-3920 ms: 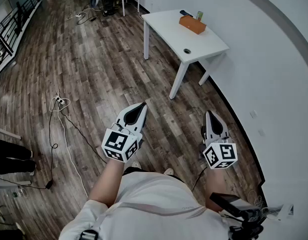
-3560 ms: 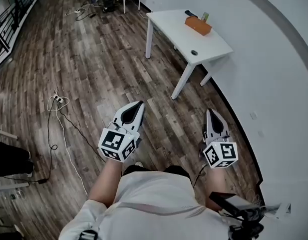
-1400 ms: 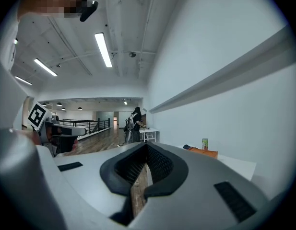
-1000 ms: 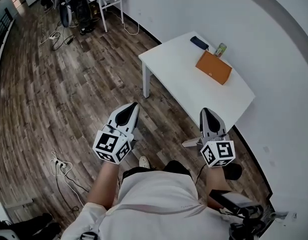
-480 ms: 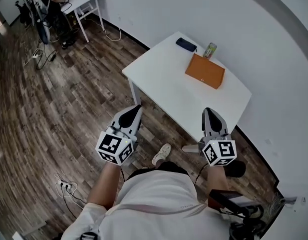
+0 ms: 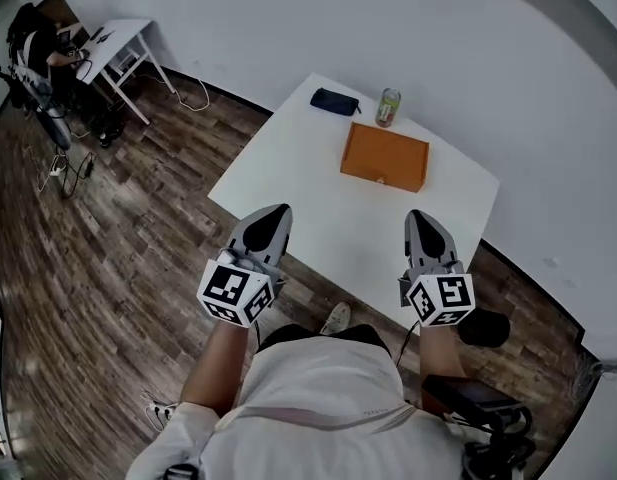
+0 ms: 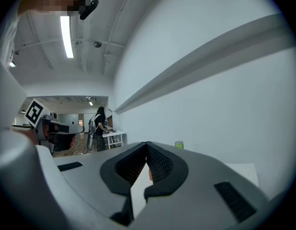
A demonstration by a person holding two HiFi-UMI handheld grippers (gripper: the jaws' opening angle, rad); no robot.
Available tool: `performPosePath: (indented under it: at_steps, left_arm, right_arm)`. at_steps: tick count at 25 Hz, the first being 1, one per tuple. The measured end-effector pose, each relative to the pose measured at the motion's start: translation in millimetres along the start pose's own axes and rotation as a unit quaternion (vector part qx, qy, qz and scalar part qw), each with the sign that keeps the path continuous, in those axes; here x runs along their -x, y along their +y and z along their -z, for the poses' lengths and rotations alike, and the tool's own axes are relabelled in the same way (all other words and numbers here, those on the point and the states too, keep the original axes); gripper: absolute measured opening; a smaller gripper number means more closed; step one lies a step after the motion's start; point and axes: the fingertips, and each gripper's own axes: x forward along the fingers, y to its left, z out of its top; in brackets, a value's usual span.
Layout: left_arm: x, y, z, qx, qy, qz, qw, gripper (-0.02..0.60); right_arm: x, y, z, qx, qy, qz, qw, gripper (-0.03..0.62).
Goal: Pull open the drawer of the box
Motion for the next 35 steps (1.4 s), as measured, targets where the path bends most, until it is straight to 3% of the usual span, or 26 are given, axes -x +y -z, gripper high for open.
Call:
performPosePath:
  at_steps: [8, 16, 20, 22, 28, 35]
  left_arm:
    - [-61, 25, 5, 0.005, 0.027, 0.06, 0.9978, 0.008]
    - [-111, 62, 16, 0.005, 0.051, 0.142, 0.9886, 0.008]
    - [-113, 76, 22, 0.015, 0.059, 0.144, 0.9877, 0.008]
    - [-111, 80, 30, 0.021, 0.067, 0.139, 0.9879, 0.008]
    - [-105, 83, 61, 0.035, 0.1, 0.118, 0.9874, 0.009]
    - [-105, 102, 75, 0.036, 0.111, 0.094, 0.9887, 0.008]
  right_arm:
    - [-30, -15, 19, -0.01, 0.029, 0.055, 0.998, 0.003]
    - [-65, -16, 42, -0.026, 0.058, 0.133, 0.989, 0.003]
    - [-82, -22, 66, -0.039, 0.092, 0.144, 0.985, 0.012]
    - [-93, -29, 80, -0.041, 0.113, 0.143, 0.982, 0.083]
    - [-136, -60, 145, -0.059, 0.184, 0.145, 0.97, 0.209]
    - [-171, -84, 217, -0.076, 0.253, 0.163, 0.951, 0.221]
